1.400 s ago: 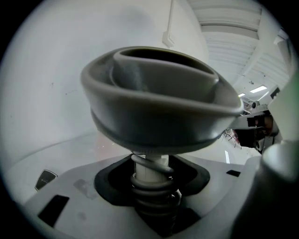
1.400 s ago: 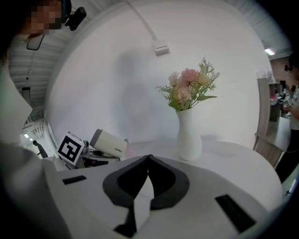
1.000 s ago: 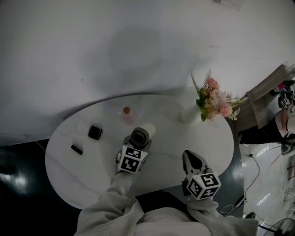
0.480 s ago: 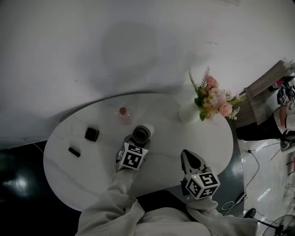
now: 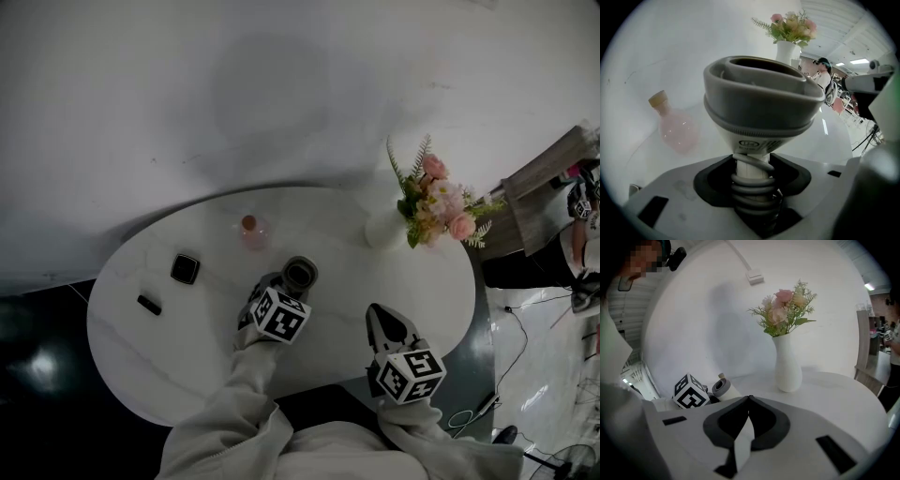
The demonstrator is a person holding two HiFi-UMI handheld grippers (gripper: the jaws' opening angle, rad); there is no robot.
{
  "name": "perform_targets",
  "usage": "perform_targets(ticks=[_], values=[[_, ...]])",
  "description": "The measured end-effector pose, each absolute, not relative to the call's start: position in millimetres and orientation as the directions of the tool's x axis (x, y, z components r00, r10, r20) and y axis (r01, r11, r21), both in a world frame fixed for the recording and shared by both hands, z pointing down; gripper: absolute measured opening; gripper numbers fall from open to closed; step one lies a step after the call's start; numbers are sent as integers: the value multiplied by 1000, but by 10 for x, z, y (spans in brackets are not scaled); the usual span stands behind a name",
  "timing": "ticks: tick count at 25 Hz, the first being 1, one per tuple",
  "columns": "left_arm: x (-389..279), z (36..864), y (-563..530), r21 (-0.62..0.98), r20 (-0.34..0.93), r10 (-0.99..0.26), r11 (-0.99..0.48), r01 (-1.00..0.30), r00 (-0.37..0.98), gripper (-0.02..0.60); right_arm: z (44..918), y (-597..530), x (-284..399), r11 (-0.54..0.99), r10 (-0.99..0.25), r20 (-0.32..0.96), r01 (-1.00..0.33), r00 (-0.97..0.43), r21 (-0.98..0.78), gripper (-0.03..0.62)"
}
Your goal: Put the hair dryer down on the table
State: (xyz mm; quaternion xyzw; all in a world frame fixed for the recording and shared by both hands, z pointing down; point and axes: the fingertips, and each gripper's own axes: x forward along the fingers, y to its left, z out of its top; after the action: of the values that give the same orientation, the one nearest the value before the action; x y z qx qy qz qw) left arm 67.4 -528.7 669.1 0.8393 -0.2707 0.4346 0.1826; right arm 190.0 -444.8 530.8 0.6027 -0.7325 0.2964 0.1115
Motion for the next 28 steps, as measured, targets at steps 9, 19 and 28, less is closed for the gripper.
perform_targets(ticks=[9,19,28], values=[[679,6696,-5279,91,834,-271,-792,-604,480,230,5325,-4425,1922,106,-814,518,-943,-264,-314,49],[778,6496,-5387,72,778,-339,-789,-611,529,302,5268,-4365,1964,110,-821,505,-942,-265,-317,49],[670,6312,-5356,21,755,-406,-770,-638,514,314,5153,-4263,1979,126,-835,476,-938,-276,-322,49]])
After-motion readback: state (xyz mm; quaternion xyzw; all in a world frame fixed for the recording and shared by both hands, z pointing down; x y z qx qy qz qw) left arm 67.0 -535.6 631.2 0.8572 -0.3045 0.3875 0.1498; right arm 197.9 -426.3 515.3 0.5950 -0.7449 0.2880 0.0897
